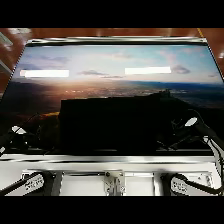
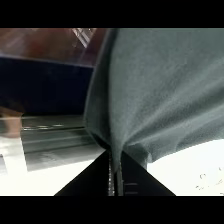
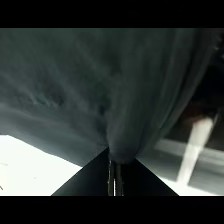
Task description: Fold the shirts.
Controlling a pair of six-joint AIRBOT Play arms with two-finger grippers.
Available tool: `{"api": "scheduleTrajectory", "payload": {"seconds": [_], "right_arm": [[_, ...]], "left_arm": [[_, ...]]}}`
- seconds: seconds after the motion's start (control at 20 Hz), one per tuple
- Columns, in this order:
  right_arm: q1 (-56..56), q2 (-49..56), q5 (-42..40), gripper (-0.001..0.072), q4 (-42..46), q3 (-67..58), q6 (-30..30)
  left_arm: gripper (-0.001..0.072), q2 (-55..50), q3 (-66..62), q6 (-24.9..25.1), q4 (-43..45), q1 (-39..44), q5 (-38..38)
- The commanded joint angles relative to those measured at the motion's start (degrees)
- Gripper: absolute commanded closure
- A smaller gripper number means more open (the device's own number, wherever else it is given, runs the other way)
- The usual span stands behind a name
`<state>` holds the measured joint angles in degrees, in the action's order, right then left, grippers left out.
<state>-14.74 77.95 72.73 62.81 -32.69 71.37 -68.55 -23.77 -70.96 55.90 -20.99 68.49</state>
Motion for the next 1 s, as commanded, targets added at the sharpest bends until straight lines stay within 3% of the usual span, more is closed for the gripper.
{"api": "scheduleTrajectory", "payload": {"seconds": [0.0, 0.15, 0.5, 0.75, 0.95], "right_arm": [[1.7, -1.11, -0.31, 0.0634, 0.85, -1.27, 0.46], [1.7, -4.79, 1.11, 0.0634, -1.09, -7.02, 1.86], [4.74, 0.37, -4.66, 0.0635, -5.77, -29.92, 7.82], [4.74, 11.74, -6.93, 0.0635, -6.38, -42.69, 11.98], [4.74, 19.28, -10.51, 0.0635, -7.78, -46.16, 12.02]], "left_arm": [[0.0669, 0.11, -2.69, 0.9, -0.04, -0.04, 0.07], [0.067, 1.2, -8.7, 5.77, -1.64, -0.04, 1.62], [0.067, -3.5, -26.75, 1.64, -3.82, 2.23, -2.27], [0.067, -15.28, -40.11, -0.68, -8.94, 3.96, -3.17], [0.0669, -25.57, -47.36, -1.01, -12.0, 6.43, -4.26]]}}
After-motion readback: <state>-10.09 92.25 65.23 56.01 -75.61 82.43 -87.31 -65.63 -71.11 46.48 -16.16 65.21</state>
